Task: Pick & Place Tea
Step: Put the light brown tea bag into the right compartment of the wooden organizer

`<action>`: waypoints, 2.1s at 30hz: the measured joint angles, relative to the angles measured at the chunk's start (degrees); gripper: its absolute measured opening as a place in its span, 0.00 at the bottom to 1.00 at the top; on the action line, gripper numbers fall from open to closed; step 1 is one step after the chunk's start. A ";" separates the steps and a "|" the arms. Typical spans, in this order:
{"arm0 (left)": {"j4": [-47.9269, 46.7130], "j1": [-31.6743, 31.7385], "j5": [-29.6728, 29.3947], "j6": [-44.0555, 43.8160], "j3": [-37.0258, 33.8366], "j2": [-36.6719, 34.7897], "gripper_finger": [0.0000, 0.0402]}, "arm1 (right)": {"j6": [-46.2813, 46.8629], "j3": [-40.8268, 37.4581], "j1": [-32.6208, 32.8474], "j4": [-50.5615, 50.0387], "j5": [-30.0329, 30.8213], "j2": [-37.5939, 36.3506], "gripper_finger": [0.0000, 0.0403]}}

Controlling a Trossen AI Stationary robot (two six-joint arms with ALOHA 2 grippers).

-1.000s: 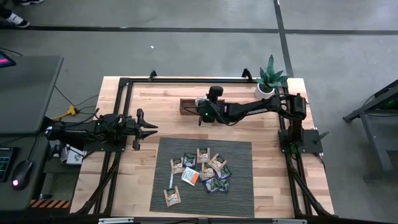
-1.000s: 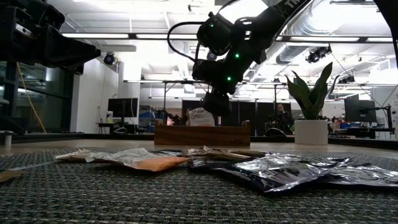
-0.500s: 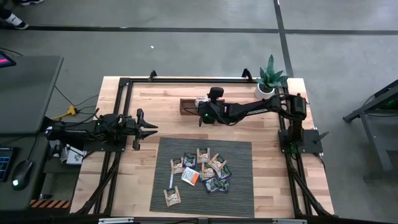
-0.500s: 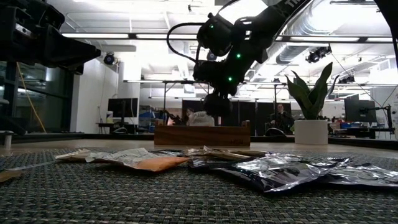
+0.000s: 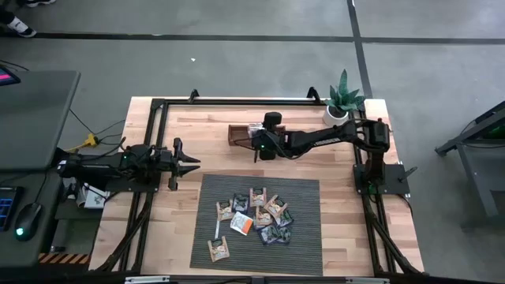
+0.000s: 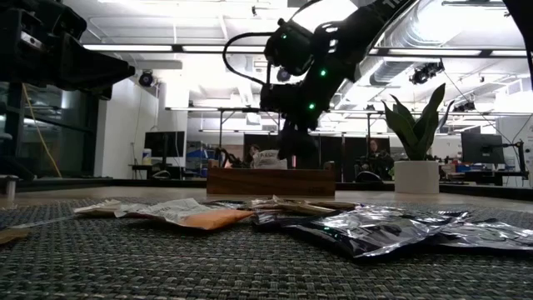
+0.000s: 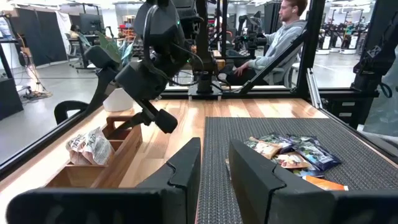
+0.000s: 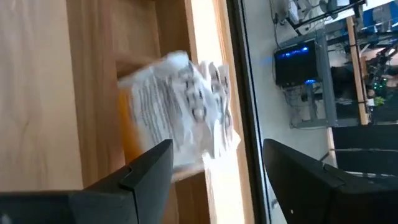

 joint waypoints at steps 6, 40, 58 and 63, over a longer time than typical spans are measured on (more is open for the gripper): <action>0.01 0.01 0.00 0.00 0.01 0.01 0.21 | 3.71 0.06 4.32 -11.55 0.99 -6.12 0.61; 0.01 0.00 0.00 -0.01 0.01 0.00 0.21 | 71.39 -18.22 14.69 -8.10 -57.13 -15.56 0.59; 0.00 0.01 0.02 -0.01 0.00 0.00 0.21 | 74.31 -8.82 16.93 -18.75 -46.28 -7.72 0.58; 0.00 0.00 0.02 -0.01 0.00 0.01 0.21 | 75.29 -7.21 17.15 -22.05 -43.74 -6.93 0.57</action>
